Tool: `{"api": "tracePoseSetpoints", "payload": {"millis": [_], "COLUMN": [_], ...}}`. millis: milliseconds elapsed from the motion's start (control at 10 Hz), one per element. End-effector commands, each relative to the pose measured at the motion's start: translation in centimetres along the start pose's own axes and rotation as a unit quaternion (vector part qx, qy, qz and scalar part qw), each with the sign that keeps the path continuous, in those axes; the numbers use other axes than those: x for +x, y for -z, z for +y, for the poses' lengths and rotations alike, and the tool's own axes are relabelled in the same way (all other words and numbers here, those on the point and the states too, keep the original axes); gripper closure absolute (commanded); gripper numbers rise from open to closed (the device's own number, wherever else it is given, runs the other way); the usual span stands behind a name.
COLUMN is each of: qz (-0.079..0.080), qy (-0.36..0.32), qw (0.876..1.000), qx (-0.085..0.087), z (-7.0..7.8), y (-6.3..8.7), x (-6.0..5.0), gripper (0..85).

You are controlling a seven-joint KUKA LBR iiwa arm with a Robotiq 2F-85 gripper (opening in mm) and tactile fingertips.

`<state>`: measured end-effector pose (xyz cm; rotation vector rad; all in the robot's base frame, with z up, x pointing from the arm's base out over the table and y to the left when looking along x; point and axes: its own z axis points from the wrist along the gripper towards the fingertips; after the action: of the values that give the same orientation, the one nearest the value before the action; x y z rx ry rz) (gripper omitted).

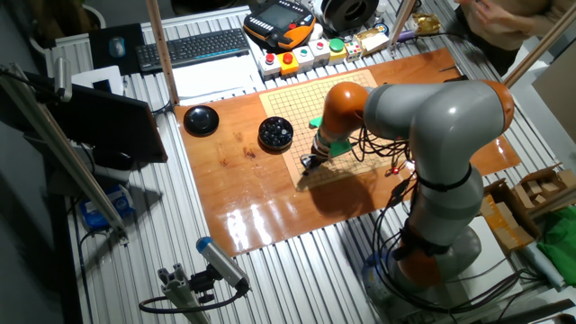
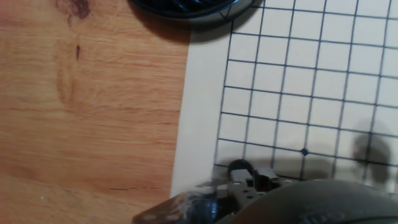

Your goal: Play the first move as black on the 3-4 point in the upper right corner of the Go board

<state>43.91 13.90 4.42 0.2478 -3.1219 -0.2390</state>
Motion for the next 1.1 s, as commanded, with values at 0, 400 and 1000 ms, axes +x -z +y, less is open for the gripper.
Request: {"api": "tracePoseSetpoints", "payload": {"millis": [0, 400, 1000], "qz": [0.001, -0.005, -0.011], "qy": [-0.002, -0.018, -0.023], "qw": [1.0, 1.0, 1.0], "qx": [0.001, 0.001, -0.002], "z": [0.5, 2.4, 2.9], "y": [-0.2, -1.4, -2.3], "x": [0.2, 0.8, 0.5], "gripper": [84.3, 84.3, 84.3]}}
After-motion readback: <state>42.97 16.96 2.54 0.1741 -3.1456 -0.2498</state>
